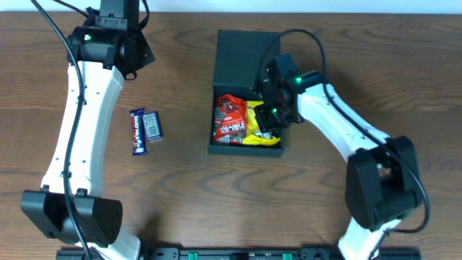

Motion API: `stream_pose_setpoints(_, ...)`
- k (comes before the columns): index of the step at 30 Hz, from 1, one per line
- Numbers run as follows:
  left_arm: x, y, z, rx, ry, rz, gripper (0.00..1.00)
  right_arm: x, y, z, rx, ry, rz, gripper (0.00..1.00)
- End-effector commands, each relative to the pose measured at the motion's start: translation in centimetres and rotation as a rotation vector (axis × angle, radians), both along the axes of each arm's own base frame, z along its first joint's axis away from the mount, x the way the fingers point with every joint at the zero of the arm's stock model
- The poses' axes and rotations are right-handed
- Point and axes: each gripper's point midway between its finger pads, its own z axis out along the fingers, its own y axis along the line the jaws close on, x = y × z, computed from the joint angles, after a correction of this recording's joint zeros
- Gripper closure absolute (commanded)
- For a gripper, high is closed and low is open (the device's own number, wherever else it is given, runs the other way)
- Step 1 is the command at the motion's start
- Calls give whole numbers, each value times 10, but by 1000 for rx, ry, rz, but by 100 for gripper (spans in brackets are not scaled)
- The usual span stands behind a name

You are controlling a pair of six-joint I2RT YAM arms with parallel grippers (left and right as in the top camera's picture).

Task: Pack container
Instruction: 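Raise the left arm away and reach the right gripper into the box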

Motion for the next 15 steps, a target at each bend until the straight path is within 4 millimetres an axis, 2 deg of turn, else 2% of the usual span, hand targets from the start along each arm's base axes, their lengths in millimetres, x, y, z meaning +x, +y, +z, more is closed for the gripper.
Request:
stream_pose_setpoints(1,-2,2,12,9,-24,-16,94,0,-7,-7,-53,8,-42,98)
stream_pose_setpoints(9,2,2,13,7,-39,-15,94,4,-17,-10,-116,-14,-47,99)
stream_pose_setpoints(15,2,2,14,6,-42,-16,93,0,-21,-33,-189,13,-21,98)
